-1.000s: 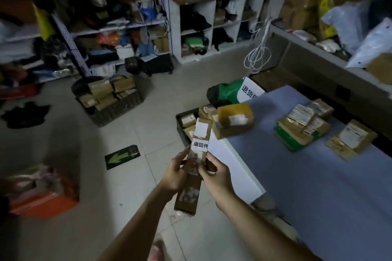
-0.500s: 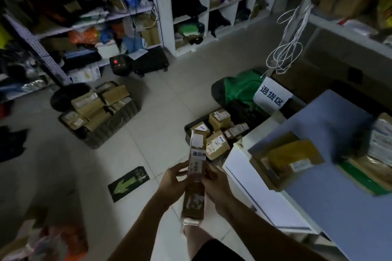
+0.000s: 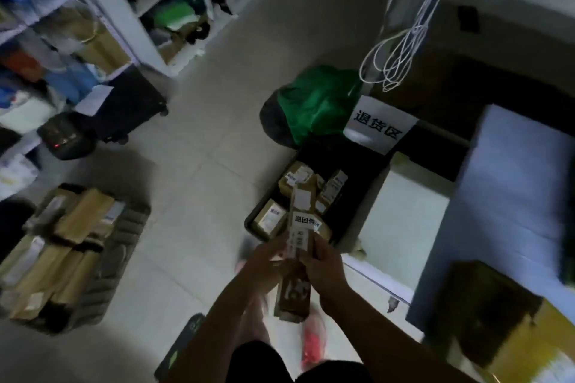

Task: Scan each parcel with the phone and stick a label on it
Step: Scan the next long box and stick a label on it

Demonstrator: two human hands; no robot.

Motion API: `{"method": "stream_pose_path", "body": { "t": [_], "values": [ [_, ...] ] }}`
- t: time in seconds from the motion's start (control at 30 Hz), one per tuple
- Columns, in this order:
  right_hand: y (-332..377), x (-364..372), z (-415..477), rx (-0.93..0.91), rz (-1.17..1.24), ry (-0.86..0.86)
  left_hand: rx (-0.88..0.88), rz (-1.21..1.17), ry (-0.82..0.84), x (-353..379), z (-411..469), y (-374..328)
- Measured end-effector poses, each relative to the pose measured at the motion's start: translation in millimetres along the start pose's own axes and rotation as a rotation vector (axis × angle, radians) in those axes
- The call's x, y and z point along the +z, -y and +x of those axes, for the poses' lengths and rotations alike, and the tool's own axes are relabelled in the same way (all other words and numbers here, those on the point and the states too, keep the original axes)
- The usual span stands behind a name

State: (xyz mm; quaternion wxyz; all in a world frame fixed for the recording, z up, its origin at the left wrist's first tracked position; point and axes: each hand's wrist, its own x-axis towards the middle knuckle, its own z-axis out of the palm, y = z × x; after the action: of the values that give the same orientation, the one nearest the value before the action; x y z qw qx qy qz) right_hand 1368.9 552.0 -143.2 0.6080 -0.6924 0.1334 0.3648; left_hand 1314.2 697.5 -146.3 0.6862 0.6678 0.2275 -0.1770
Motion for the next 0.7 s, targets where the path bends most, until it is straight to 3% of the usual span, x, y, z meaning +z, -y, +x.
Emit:
{"method": "stream_pose_path", "body": {
  "t": [0.27, 0.5, 0.7],
  "values": [
    [0, 2, 164, 0.042, 0.119, -0.329, 0.021, 0.202, 0.352, -44, 204, 4],
    [-64, -17, 307, 0.102, 0.181, -0.516, -0.087, 0.270, 0.445, -32, 361, 74],
    [-133, -45, 415, 0.119, 0.151, -0.575, -0.114, 0.260, 0.407, -5, 457, 156]
  ]
}}
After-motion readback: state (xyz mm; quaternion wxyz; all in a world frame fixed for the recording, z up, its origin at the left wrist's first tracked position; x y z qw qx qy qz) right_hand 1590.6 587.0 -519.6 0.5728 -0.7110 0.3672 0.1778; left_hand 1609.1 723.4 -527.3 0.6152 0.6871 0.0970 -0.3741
